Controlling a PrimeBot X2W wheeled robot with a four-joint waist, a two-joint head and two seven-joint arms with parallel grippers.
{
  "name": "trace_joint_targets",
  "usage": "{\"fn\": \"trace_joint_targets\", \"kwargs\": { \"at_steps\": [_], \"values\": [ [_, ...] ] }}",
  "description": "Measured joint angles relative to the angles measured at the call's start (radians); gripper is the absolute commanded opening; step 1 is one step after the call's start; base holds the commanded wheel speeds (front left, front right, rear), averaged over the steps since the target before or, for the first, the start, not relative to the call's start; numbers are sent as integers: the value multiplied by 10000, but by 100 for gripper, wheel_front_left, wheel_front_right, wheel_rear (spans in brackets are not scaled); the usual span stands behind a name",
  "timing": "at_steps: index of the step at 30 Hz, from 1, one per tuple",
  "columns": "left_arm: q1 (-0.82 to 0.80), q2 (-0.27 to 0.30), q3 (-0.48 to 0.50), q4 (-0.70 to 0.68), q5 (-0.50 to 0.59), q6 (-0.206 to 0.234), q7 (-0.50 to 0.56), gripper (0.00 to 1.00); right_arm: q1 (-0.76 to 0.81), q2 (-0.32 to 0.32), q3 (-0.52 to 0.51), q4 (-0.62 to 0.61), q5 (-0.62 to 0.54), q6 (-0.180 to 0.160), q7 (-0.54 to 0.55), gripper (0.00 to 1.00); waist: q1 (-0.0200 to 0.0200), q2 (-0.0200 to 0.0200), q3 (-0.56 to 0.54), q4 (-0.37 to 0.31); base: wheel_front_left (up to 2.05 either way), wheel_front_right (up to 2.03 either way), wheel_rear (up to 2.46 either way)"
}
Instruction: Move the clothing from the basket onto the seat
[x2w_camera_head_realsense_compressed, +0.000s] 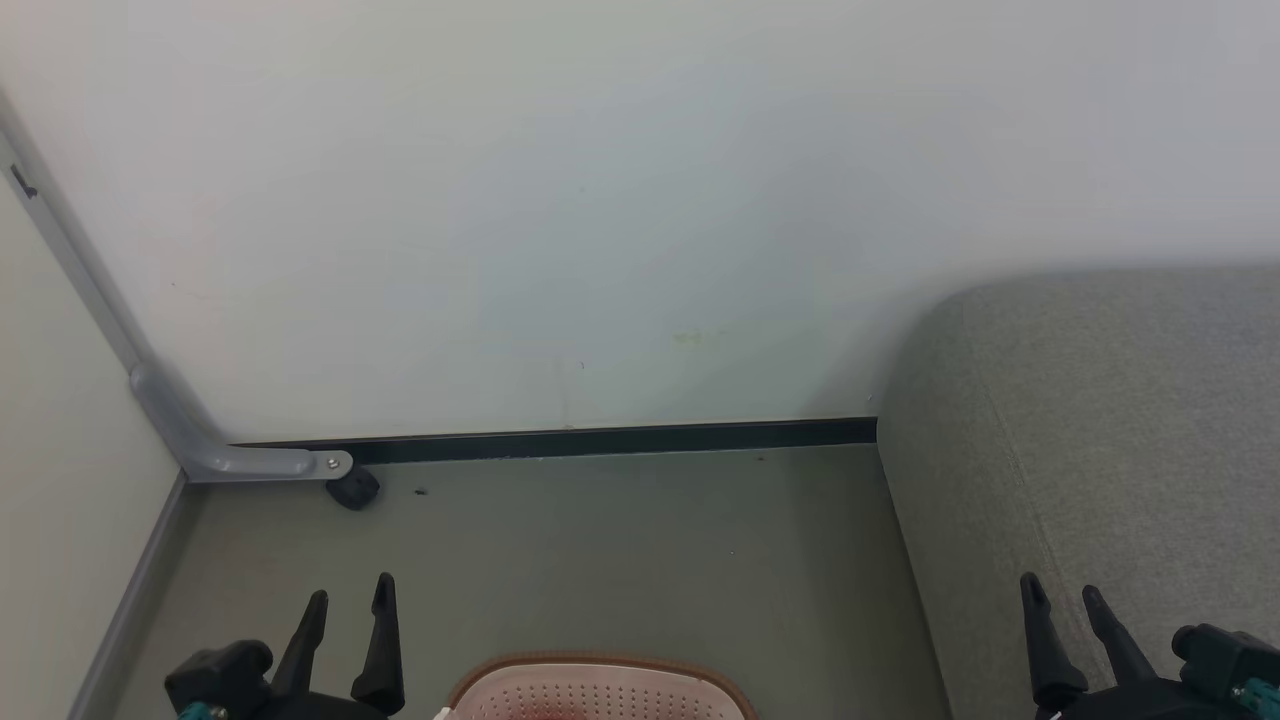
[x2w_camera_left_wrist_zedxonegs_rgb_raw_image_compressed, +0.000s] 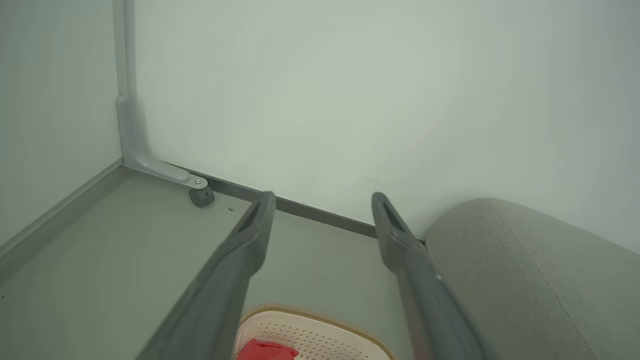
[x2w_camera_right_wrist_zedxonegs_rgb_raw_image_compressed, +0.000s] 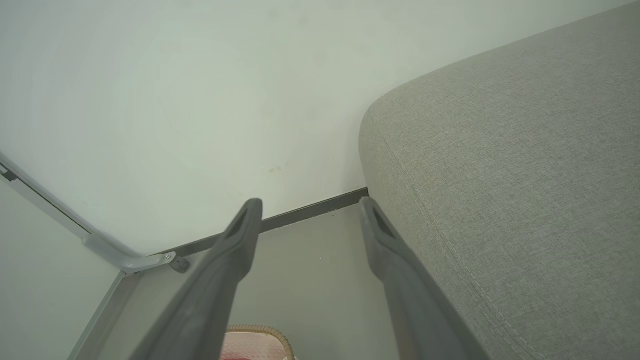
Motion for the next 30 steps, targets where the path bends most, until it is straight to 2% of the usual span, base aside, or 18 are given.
{"fn": "trace_joint_targets", "kwargs": {
  "at_steps": [10, 21, 24, 30],
  "values": [
    [0, -10, -174, 228, 1342, 270, -309, 100, -4, -274, 476, -21, -1298, -234, -328, 100, 0, 0, -28, -2, 0, 0, 0],
    [-26, -115, -291, 667, 2876, 579, -688, 100, -61, -477, 1005, -107, -2729, -341, -750, 100, 0, 0, -27, 35, 0, 0, 0],
    [-85, -134, -288, 771, 3248, 658, -779, 100, -130, -495, 1106, -196, -3116, -487, -848, 100, 0, 0, -27, 46, 0, 0, 0],
    [-206, -205, -205, 863, 3300, 700, -784, 100, -202, -493, 1057, -265, -3141, -487, -848, 100, 0, 0, -21, 61, 0, 0, 0]
  ]
}}
